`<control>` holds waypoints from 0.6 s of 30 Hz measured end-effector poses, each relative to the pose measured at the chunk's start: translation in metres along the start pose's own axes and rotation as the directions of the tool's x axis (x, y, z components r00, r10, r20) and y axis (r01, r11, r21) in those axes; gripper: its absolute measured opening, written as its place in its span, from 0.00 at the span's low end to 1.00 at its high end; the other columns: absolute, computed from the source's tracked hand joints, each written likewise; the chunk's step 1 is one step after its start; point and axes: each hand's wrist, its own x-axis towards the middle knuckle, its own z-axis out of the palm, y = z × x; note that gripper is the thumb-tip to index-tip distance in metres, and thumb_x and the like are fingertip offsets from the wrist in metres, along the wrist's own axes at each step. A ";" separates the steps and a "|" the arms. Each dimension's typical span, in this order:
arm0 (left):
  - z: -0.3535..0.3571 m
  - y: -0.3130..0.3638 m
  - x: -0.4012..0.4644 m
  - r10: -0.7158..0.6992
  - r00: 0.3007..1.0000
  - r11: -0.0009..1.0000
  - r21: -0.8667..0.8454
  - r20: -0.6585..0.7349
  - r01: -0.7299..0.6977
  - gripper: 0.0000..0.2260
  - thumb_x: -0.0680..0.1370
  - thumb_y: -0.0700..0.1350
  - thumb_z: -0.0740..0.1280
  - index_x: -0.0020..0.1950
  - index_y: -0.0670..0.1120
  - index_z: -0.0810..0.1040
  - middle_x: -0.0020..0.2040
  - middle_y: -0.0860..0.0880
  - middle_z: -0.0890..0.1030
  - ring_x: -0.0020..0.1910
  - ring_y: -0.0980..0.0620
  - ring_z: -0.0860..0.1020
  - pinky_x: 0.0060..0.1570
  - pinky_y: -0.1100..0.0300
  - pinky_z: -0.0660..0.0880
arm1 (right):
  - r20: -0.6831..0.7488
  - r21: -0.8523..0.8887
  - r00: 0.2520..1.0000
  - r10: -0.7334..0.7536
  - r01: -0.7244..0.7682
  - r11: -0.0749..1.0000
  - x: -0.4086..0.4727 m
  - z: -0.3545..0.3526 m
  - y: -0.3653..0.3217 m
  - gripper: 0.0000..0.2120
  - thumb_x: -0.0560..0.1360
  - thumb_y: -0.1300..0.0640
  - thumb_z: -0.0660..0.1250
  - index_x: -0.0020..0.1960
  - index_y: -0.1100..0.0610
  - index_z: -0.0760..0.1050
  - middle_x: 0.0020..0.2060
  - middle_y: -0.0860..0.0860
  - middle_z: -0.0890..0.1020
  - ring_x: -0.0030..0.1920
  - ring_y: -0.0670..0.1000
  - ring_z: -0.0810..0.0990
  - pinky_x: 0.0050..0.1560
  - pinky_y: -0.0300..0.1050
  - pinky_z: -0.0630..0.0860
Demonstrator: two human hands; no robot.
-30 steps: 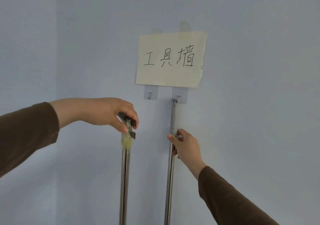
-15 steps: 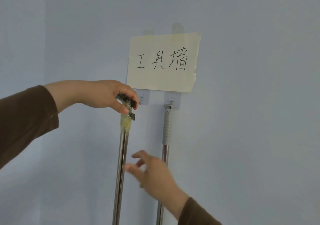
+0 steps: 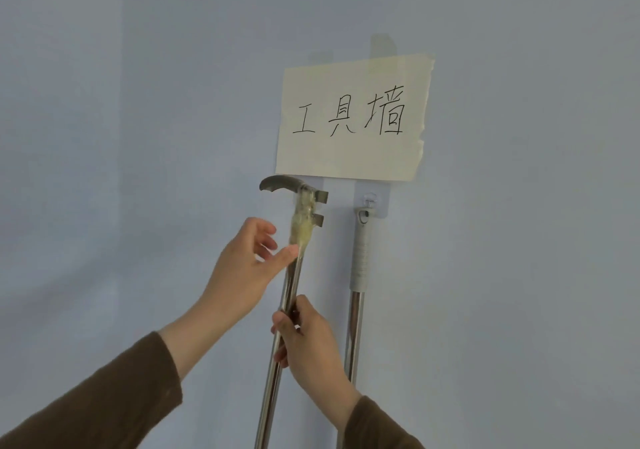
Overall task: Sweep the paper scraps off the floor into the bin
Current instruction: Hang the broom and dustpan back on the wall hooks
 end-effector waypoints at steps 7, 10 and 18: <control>0.036 -0.027 -0.012 -0.082 0.991 0.995 -0.039 0.109 0.087 0.06 0.79 0.46 0.69 0.55 0.55 0.79 0.47 0.52 0.83 0.40 0.52 0.83 0.36 0.60 0.80 | -0.016 0.085 1.000 -0.014 0.015 0.996 0.011 -0.002 0.006 0.07 0.83 0.53 0.59 0.51 0.55 0.72 0.42 0.55 0.82 0.29 0.50 0.78 0.30 0.42 0.77; 0.041 -0.033 -0.011 -0.100 0.988 0.994 -0.031 0.118 0.104 0.06 0.79 0.46 0.69 0.54 0.54 0.79 0.45 0.52 0.83 0.38 0.51 0.83 0.34 0.62 0.79 | -0.014 0.081 1.000 0.014 -0.013 0.997 0.013 0.001 0.014 0.07 0.83 0.53 0.58 0.52 0.54 0.72 0.42 0.56 0.82 0.29 0.51 0.78 0.31 0.44 0.78; 0.049 -0.053 -0.013 -0.146 0.986 0.989 -0.027 0.081 0.148 0.07 0.79 0.45 0.70 0.57 0.51 0.79 0.47 0.50 0.82 0.42 0.53 0.82 0.35 0.71 0.75 | 0.018 0.118 0.998 0.058 -0.060 0.991 0.020 0.014 0.027 0.06 0.83 0.53 0.58 0.54 0.52 0.73 0.38 0.53 0.80 0.29 0.52 0.78 0.35 0.53 0.80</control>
